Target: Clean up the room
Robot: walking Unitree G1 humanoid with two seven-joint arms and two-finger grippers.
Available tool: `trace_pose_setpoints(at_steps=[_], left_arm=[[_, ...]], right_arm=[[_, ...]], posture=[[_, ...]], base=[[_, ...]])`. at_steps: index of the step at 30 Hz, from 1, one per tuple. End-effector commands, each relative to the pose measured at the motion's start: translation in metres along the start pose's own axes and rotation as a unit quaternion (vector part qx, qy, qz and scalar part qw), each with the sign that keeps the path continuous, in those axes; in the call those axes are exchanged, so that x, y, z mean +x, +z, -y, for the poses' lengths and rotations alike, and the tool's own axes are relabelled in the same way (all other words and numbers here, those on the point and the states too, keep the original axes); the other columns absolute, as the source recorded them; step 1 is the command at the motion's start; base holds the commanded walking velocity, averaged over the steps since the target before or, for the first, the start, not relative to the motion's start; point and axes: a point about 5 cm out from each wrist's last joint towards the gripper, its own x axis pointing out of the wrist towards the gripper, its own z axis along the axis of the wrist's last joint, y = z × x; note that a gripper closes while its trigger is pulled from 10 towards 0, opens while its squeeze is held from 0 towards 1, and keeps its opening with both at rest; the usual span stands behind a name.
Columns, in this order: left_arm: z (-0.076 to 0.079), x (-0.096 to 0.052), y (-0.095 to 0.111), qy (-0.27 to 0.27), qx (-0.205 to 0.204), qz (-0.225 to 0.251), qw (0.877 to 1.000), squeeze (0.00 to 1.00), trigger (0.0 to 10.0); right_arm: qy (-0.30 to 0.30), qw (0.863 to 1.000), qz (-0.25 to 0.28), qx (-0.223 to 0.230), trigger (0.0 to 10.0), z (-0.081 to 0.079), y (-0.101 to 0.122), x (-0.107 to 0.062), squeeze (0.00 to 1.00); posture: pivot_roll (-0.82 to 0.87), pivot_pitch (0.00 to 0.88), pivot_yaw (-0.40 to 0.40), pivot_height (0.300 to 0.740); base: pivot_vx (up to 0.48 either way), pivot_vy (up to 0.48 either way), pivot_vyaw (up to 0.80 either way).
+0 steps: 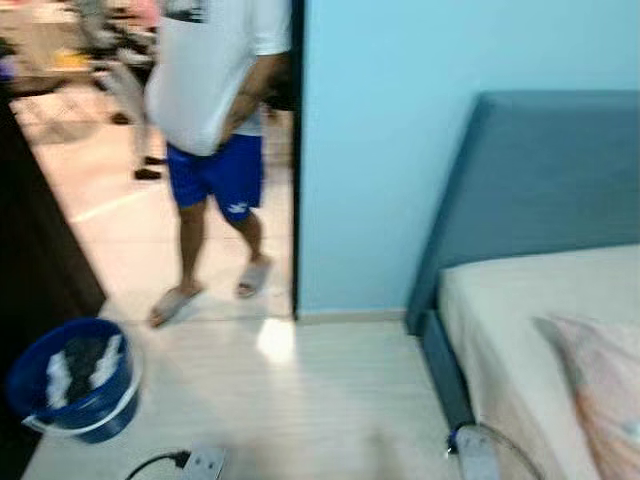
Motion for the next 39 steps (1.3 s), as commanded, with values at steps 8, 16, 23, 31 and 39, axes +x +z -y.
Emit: trace_pose_setpoints(at_steps=[8,16,23,31,39], left_arm=[[0.015,0.001,-0.002,-0.001,-0.001,-0.009,1.0,0.0,10.0],[0.023,0.005,0.021,0.001,0.001,0.006,1.0,0.0,10.0],[-0.018,-0.002,0.002,0.023,-0.012,-0.002,1.0,0.0,10.0],[-0.041,-0.009,-0.014,0.038,-0.034,-0.008,0.999,1.0,10.0],[-0.036,-0.008,-0.011,0.031,-0.042,-0.002,0.999,0.0,10.0]], right_arm=[[-0.012,1.0,-0.021,-0.002,10.0,0.012,-0.017,0.0,0.0],[-0.016,1.0,-0.025,-0.003,10.0,0.022,-0.027,-0.001,0.0],[-0.009,1.0,-0.015,-0.008,10.0,0.017,-0.02,-0.001,0.0],[-0.004,1.0,-0.015,-0.007,10.0,0.011,-0.024,-0.001,0.0],[-0.003,1.0,-0.012,0.001,10.0,0.01,-0.025,-0.001,0.0]], posture=[[-0.04,0.033,0.029,0.729],[-0.04,0.027,0.032,0.729],[-0.04,0.024,0.031,0.729],[-0.04,0.024,0.031,0.729],[-0.04,0.027,0.04,0.729]], base=[[0.0,0.0,-0.77],[0.0,0.0,-0.77],[0.0,0.0,-0.77],[0.0,0.0,-0.77],[0.0,0.0,-0.77]])
